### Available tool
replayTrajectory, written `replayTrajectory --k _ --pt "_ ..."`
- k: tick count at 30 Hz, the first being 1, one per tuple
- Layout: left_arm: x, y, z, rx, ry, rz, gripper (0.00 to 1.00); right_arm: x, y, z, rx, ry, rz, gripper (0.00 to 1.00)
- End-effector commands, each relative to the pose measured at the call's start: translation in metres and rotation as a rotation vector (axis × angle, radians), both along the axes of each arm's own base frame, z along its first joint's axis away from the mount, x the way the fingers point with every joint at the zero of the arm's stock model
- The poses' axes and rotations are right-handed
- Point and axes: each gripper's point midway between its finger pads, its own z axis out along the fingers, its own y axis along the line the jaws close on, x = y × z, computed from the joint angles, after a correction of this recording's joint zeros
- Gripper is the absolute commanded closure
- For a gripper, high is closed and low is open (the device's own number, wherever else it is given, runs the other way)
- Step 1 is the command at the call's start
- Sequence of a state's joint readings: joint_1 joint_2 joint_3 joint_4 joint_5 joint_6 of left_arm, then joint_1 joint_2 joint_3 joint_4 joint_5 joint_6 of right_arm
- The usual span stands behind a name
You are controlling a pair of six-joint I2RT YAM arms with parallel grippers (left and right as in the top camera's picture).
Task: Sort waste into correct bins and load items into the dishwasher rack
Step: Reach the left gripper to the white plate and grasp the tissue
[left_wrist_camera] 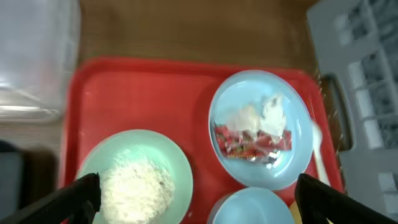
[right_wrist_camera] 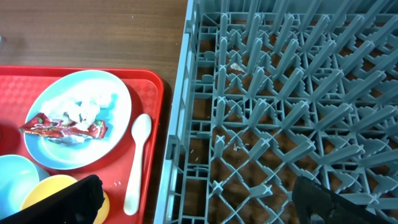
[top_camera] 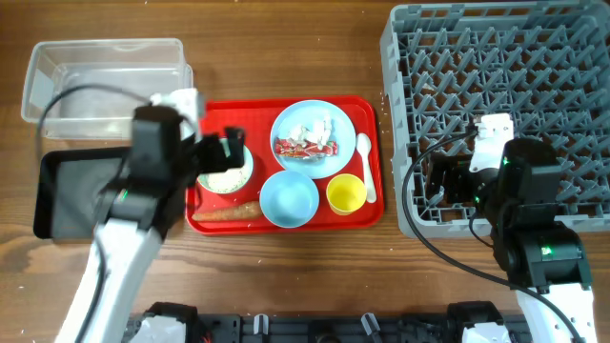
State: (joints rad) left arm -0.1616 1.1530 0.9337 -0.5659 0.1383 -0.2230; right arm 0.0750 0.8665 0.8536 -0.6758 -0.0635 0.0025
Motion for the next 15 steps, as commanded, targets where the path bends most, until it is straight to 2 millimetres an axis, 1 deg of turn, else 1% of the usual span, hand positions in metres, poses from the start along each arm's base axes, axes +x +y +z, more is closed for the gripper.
replayTrajectory --k 1,2,4,5,8,11,12,14,15 --pt "0.037 -0.055 -0.032 0.0 0.134 -0.114 0.0 0.001 0.002 0.01 0.033 -0.017 -0.006 0.0" --pt "0.048 -0.074 -0.044 0.01 0.164 -0.152 0.0 0.001 0.002 0.01 0.033 -0.016 -0.006 0.0" --pt "0.06 -0.1 -0.065 0.022 0.195 -0.2 0.0 0.001 0.002 0.009 0.032 -0.013 -0.006 0.0" --pt "0.062 -0.113 -0.078 0.027 0.204 -0.226 0.0 0.0 0.002 0.008 0.031 -0.007 -0.006 0.0" --pt "0.062 -0.138 -0.106 0.039 0.224 -0.278 0.0 -0.001 0.002 0.004 0.029 0.009 -0.006 0.0" --pt "0.064 -0.149 -0.119 0.045 0.224 -0.297 0.0 0.0 0.002 0.001 0.028 0.019 -0.006 0.0" --pt "0.065 -0.15 -0.121 0.045 0.226 -0.297 0.02 0.001 0.002 0.0 0.028 0.024 -0.006 0.0" --pt "0.066 -0.145 -0.128 0.073 0.231 -0.278 0.14 0.001 0.002 -0.001 0.028 0.028 -0.006 0.0" --pt "0.068 -0.141 -0.13 0.092 0.23 -0.263 0.16 0.001 0.002 -0.001 0.028 0.029 -0.006 0.0"
